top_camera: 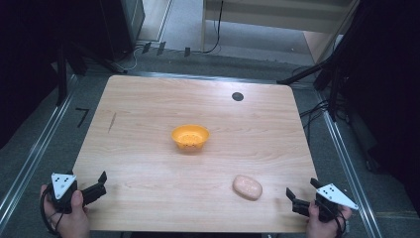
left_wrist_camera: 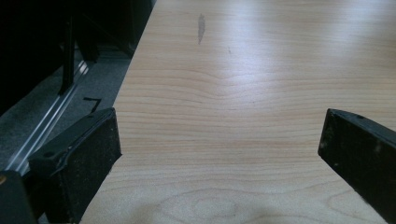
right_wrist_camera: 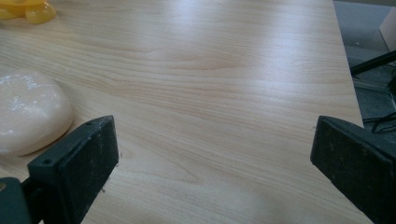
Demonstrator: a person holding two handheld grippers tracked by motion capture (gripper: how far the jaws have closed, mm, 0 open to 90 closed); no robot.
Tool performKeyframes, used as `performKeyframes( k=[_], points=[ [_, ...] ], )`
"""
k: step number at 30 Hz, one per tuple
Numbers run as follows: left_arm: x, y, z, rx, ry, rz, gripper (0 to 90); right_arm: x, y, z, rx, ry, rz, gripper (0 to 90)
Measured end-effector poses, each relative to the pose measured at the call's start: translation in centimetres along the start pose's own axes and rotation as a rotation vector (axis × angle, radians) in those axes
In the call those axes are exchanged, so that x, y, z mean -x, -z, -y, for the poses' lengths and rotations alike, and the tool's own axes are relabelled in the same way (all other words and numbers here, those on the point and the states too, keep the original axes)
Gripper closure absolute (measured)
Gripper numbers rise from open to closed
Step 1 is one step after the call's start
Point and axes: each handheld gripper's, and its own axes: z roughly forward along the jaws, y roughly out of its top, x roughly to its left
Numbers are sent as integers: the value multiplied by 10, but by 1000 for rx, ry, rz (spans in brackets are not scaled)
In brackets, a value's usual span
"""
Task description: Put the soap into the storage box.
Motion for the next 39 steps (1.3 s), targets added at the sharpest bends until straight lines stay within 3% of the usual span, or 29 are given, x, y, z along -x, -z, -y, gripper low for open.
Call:
performKeyframes(
  k=[5,11,16,19,23,29,30,32,35,39],
  points=[
    [1,0,0,-4,-5,10,0,-1,-1,0,-4,10,10,13],
    [-1,-1,0,-9,7,17,0,-6,-4,-1,-48,68,-21,13],
    [-2,-2,-1,-24,8,16,0,-8,-6,-2,-72,62,-63,13],
    [-1,-3,-1,-26,14,20,0,-13,-6,-5,-138,129,-82,13],
    [-1,-4,-2,-32,7,34,0,-14,-4,-12,-171,166,-108,13],
    [-1,-3,-2,-27,2,43,0,-15,-8,-18,-200,183,-166,47],
    [-1,-3,-2,-28,1,44,0,-19,-11,-22,-214,205,-178,94],
    [-1,-3,-1,-27,-1,46,0,-21,-12,-24,-221,216,-185,106],
    [-1,-4,-2,-32,-3,46,0,-28,-18,-34,-243,272,-207,107],
    [0,-4,-2,-35,-10,46,0,-33,-22,-41,-259,297,-234,110]
  ],
)
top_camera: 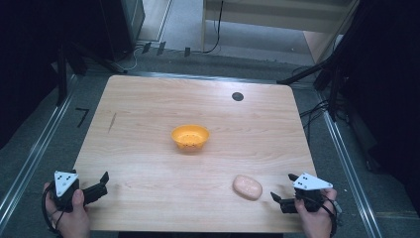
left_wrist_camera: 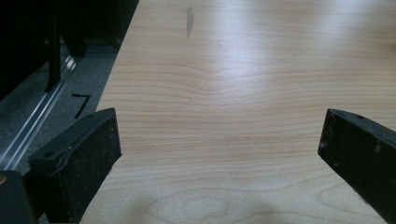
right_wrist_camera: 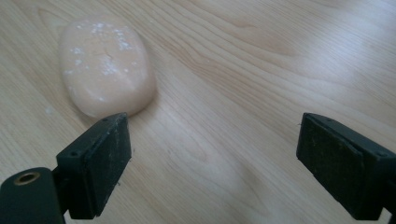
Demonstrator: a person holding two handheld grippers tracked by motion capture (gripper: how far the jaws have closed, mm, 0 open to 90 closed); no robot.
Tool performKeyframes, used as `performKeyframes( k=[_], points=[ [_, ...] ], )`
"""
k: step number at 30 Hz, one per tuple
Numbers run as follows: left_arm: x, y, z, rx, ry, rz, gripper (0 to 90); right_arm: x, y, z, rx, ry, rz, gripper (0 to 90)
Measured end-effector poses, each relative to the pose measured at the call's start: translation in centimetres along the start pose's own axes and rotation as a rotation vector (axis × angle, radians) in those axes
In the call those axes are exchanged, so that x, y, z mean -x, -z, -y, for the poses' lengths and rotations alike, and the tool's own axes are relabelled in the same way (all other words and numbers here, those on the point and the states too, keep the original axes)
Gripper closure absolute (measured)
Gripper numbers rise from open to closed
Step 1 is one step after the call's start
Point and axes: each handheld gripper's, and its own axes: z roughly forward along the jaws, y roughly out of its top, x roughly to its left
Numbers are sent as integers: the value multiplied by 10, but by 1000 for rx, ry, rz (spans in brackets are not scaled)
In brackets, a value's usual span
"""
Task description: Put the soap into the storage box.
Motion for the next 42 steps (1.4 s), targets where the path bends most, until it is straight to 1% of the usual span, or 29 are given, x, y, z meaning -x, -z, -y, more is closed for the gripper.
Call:
performKeyframes(
  k=[5,7,12,14,16,19,23,27,32,35,39,42],
  points=[
    [1,-1,0,-4,-13,7,0,-1,-6,-10,-16,37,-47,129],
    [1,-1,0,-5,-14,8,0,-2,-8,-13,-23,45,-58,129],
    [0,-1,0,-5,-11,12,0,-7,-15,-21,-60,83,-89,131],
    [0,0,0,-5,-9,10,0,-7,-17,-24,-66,93,-104,135],
    [-1,-1,0,-2,-2,17,0,-8,-18,-27,-77,85,-117,136],
    [0,-1,0,-3,-4,17,0,-10,-21,-33,-80,104,-136,137],
    [1,-1,0,-6,-11,14,0,-12,-23,-40,-87,121,-147,138],
    [0,-1,0,-7,-8,19,0,-15,-26,-46,-96,139,-159,141],
    [0,-1,0,-7,-12,17,0,-18,-29,-53,-116,165,-193,149],
    [0,-1,0,-6,-9,19,0,-19,-30,-57,-133,171,-212,156],
    [0,-1,0,-9,-6,18,0,-23,-32,-64,-153,202,-236,160],
    [0,-1,0,-11,-13,19,0,-25,-34,-69,-171,223,-250,162]
  ],
)
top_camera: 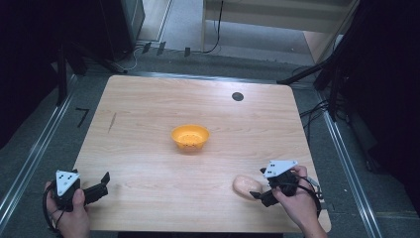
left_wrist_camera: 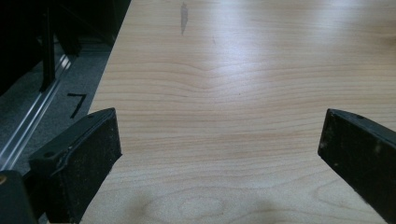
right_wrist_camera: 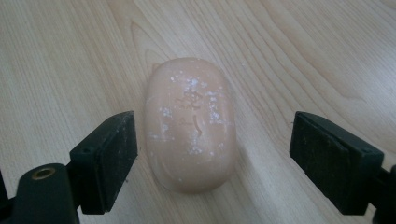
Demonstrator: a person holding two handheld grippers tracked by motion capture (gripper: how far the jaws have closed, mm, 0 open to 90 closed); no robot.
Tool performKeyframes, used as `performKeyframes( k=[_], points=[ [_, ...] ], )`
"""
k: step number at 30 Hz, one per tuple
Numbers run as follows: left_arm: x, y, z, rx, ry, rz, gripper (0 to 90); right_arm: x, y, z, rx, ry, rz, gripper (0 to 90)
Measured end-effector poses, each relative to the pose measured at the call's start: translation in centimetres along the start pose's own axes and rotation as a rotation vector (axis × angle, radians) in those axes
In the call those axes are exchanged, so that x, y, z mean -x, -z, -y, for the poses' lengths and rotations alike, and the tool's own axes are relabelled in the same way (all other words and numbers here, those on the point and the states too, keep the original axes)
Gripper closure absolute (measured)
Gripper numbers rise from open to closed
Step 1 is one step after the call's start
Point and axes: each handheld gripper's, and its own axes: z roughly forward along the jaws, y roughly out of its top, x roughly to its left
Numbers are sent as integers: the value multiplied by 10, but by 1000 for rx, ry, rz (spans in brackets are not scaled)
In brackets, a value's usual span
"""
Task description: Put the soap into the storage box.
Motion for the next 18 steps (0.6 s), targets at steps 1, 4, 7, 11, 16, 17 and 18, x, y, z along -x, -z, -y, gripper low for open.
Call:
performKeyframes(
  k=[1,4,7,11,16,17,18],
  points=[
    [0,0,0,1,1,1,0,0,-1,-2,-11,2,0,169],
    [-1,0,0,3,7,3,0,-1,-6,-5,-45,11,-15,210],
    [0,0,0,4,6,0,2,-2,-10,-7,-73,25,-22,220],
    [0,1,0,8,1,-15,74,-3,-15,-9,-105,17,-31,220],
    [0,1,0,7,6,-21,74,-3,-21,-10,-129,13,-38,228],
    [0,1,0,7,5,-20,74,-3,-23,-10,-134,22,-35,230],
    [0,1,0,7,4,-19,74,-4,-24,-11,-143,21,-38,231]
  ],
)
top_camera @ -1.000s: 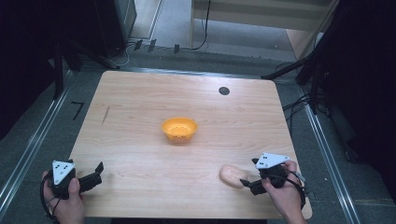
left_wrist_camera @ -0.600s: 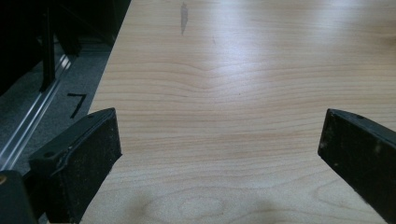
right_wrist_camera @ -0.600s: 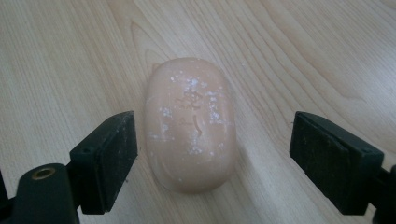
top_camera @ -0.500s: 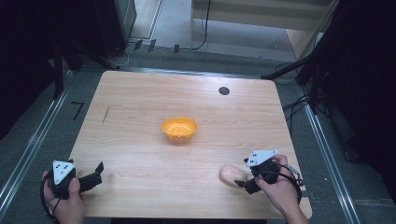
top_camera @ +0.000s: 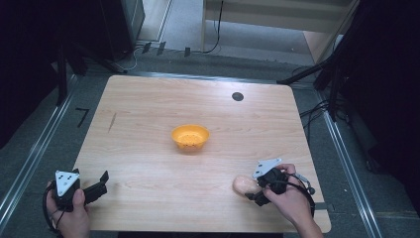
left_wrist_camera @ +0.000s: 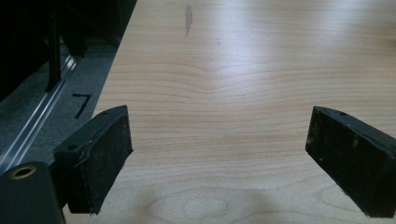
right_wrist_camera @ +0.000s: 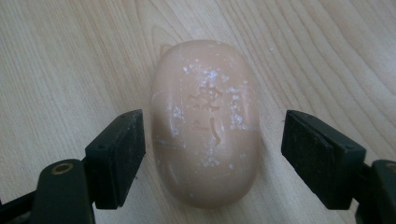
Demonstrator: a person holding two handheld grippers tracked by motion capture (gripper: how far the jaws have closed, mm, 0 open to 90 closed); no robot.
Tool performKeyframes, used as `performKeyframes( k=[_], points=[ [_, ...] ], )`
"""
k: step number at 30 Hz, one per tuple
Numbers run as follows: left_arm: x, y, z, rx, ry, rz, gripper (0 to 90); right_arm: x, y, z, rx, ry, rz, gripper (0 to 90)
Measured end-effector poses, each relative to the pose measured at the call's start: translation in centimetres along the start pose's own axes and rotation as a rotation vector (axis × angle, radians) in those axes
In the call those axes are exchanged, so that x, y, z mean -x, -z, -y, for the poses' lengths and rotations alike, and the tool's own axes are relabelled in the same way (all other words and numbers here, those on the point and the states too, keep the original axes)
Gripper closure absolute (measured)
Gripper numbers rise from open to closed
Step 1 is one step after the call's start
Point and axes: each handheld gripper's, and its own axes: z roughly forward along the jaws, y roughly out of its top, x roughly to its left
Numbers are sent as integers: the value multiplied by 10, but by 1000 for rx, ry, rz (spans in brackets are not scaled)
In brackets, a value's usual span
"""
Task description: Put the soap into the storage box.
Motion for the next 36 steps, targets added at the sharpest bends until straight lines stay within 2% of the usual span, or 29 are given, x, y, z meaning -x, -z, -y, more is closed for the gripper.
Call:
performKeyframes(
  k=[5,9,15,29,36],
  points=[
    [0,1,0,6,11,-13,73,-2,-6,-2,-17,11,7,243],
    [-1,0,0,3,11,-7,73,-2,-9,-3,-29,14,7,293],
    [0,0,0,1,12,-14,0,-3,-13,-5,-47,30,5,321],
    [0,-1,0,-6,3,-4,0,-4,-17,-5,-59,36,6,326],
    [0,-1,0,-7,0,-4,0,-3,-17,-4,-63,38,-22,303]
  ],
)
